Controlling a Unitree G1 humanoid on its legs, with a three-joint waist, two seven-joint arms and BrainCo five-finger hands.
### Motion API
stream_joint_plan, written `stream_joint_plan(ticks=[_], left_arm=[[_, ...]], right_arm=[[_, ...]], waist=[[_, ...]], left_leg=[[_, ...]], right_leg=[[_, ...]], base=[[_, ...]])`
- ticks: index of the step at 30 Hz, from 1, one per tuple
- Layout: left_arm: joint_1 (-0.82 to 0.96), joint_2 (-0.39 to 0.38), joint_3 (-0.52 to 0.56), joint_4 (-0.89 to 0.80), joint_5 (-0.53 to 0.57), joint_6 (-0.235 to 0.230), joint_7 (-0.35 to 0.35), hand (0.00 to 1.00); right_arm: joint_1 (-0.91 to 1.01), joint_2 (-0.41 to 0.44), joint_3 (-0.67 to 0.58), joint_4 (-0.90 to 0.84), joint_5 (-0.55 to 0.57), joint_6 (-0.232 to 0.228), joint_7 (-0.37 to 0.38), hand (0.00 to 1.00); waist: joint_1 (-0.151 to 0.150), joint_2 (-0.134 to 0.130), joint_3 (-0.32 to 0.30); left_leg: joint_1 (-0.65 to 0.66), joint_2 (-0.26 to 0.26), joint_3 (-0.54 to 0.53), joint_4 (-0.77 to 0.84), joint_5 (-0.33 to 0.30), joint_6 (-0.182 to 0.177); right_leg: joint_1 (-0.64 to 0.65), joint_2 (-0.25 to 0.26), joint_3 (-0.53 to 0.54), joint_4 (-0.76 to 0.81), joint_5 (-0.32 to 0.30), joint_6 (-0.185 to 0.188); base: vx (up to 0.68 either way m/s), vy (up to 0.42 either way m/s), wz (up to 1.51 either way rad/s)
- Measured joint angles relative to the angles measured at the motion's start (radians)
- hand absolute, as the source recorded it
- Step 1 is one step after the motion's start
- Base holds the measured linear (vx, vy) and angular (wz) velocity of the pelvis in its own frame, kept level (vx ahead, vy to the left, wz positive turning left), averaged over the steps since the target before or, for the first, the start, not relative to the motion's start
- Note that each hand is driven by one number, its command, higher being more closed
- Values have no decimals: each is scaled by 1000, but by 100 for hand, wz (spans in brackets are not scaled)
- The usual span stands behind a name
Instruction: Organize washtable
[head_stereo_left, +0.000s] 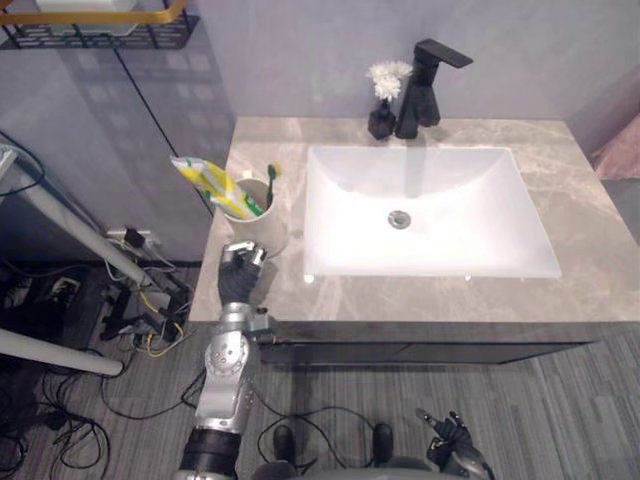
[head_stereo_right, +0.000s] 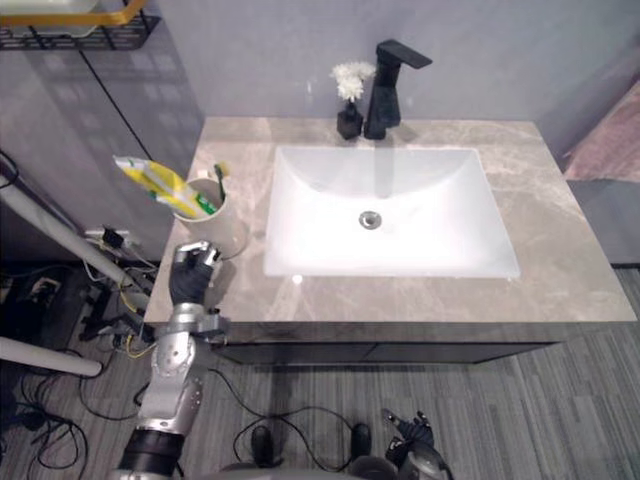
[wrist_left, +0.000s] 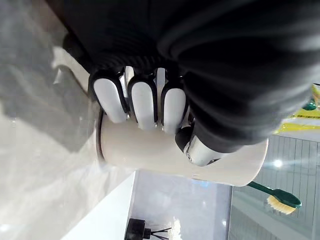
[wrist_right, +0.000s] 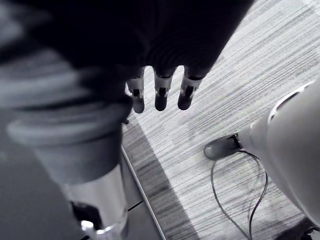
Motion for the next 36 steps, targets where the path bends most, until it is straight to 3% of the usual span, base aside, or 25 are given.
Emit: stream_joint_plan(ticks=[21, 36], left_arm=[[-46, 2, 106, 29, 45, 8, 50, 100], [-128, 43, 116, 87, 77, 27, 80, 100]], right_arm=[[12, 1, -36, -20, -1, 0, 3, 0], [36, 2, -42, -20, -2, 0, 23, 0]], waist=[[-5, -2, 1], [-20, -5, 3]], left_leg=[[1, 1, 25, 0, -9, -2], [2, 1, 35, 0, -14, -3]], right_leg=[[-15, 1, 26, 0, 2, -1], [-19, 1, 31, 0, 3, -1]], base=[[-2, 0, -2], [0, -1, -1]])
